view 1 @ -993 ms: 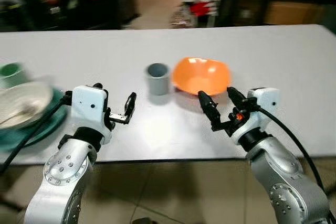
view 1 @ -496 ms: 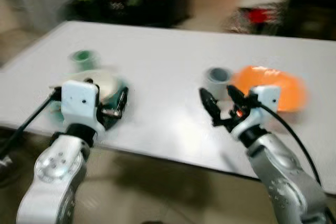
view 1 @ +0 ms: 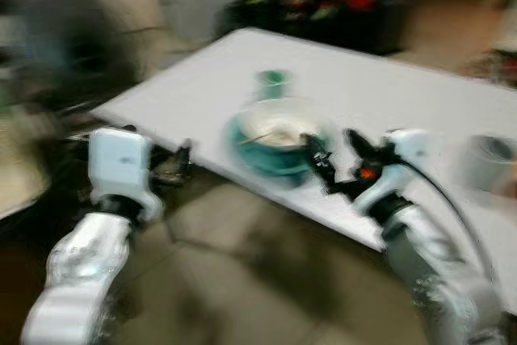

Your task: Setting the table

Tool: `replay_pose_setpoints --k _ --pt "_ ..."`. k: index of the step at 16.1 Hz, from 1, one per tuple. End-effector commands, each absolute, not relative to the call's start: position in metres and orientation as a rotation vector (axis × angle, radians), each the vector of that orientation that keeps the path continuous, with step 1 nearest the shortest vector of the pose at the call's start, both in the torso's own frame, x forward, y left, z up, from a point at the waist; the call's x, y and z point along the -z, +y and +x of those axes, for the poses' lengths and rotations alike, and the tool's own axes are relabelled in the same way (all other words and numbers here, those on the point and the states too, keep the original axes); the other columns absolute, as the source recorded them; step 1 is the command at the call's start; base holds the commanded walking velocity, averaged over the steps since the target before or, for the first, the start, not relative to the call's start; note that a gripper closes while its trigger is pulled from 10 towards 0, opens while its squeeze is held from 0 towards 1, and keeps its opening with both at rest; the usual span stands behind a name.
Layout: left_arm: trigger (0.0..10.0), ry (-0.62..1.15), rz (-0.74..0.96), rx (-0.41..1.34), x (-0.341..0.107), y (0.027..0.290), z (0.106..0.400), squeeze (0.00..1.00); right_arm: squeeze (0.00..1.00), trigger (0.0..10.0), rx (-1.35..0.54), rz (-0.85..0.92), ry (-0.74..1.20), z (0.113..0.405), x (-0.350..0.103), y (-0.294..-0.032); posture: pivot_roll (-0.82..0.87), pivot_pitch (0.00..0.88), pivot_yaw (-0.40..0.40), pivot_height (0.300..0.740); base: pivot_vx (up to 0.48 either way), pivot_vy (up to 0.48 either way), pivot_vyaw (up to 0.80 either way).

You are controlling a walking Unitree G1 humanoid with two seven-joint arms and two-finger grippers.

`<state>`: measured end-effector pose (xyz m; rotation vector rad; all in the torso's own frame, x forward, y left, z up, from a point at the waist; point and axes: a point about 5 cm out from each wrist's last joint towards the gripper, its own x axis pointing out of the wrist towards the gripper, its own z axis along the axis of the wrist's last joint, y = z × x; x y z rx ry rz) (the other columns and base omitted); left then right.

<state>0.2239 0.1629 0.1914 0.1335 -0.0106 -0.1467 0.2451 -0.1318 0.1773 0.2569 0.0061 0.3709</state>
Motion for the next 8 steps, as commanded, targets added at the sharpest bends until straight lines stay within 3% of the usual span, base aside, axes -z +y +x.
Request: replay_pose_setpoints --k 1,8 --pt "10.0 -0.024 0.16 0.115 -0.1964 0.1691 0.224 0.0 1.0 10.0 -0.403 0.275 0.0 0.2452 -0.1811 -0.1235 0.03 0.0 0.044 0.74 0.0 0.394 0.8" --pt "10.0 -0.02 0.18 0.099 -0.1991 0.1759 0.2237 0.0 1.0 10.0 -0.377 0.312 0.038 0.245 -0.1739 -0.1201 0.05 0.0 0.045 0.74 0.0 0.39 0.8"
